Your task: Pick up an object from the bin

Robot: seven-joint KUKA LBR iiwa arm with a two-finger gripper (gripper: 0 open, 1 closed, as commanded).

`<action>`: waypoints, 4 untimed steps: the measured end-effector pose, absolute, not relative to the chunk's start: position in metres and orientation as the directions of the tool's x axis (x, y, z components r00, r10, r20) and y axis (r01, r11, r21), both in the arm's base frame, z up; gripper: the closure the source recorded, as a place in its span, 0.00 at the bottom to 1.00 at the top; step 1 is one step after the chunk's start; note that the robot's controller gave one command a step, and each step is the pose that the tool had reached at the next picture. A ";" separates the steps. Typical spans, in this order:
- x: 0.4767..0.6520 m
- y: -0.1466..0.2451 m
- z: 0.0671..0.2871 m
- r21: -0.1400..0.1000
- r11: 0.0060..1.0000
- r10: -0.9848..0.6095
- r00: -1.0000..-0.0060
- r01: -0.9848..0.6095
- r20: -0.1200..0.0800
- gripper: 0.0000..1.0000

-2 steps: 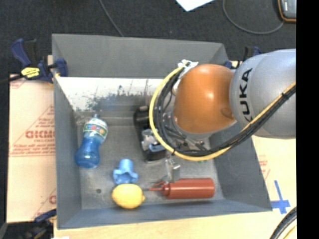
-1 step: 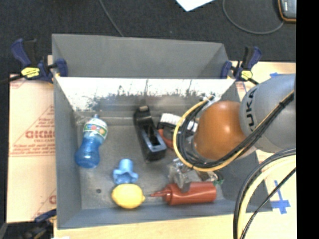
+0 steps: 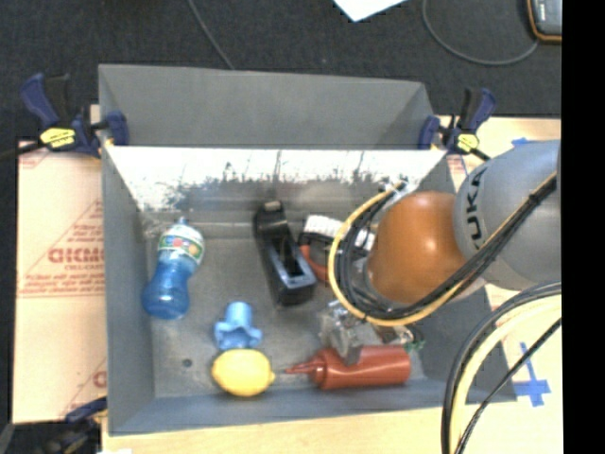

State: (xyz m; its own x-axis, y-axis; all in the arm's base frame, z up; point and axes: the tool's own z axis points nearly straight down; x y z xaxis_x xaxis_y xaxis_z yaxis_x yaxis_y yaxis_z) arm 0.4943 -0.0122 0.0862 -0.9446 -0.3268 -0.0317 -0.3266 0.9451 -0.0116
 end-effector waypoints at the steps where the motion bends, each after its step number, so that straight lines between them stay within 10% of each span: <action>1: 0.498 -0.004 0.170 -0.012 0.881 -0.473 -0.881 -0.473 -0.018 1.00; 2: 0.569 0.012 0.169 -0.018 0.793 -0.609 -0.793 -0.609 -0.021 1.00; 3: 0.515 0.065 0.171 -0.025 0.480 -0.877 -0.480 -0.877 -0.011 1.00; 4: 0.554 0.047 0.224 -0.022 0.668 -0.744 -0.668 -0.744 -0.019 1.00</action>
Offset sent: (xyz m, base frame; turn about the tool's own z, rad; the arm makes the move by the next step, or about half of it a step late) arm 0.0733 0.0241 0.0825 -0.3234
